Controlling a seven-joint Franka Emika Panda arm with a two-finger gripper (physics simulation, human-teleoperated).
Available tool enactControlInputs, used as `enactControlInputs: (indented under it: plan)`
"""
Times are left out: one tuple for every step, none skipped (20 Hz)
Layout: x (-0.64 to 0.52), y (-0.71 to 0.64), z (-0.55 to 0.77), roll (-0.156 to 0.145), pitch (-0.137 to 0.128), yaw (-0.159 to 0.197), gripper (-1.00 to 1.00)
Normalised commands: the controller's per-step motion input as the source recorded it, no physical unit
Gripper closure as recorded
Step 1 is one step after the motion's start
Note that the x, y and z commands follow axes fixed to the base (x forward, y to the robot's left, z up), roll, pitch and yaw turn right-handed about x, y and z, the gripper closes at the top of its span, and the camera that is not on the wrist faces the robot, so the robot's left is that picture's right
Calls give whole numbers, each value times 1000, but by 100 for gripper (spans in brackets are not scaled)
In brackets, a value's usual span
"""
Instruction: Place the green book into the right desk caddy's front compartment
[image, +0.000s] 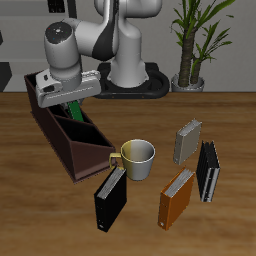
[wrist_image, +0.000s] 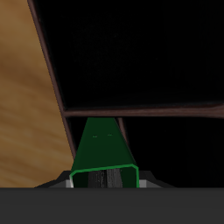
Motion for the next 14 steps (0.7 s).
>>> enactControlInputs:
  plan:
    - [0, 32, -10, 12, 15, 18, -100]
    - [6, 16, -13, -4, 19, -6, -100]
    - [30, 123, -7, 2, 6, 21, -100]
    - [27, 50, 3, 17, 40, 1, -100]
    - [-56, -27, 43, -9, -7, -17, -100]
    - [-20, 60, 108, -8, -36, 0, -100]
    - [-2, 160, 67, 56, 5, 19, -100]
    - [-49, 7, 91, -23, -8, -7, -100]
    - [-13, 178, 179, 39, -21, 45, -100]
    - [-56, 46, 206, 8, -33, -18, -100]
    - [-74, 37, 253, -3, -46, -33, -100]
    - [-71, 55, 222, 24, -9, -37, -100]
    - [-90, 22, 214, 15, -30, -41, -100]
    - [-121, -131, 290, -26, -56, -84, -100]
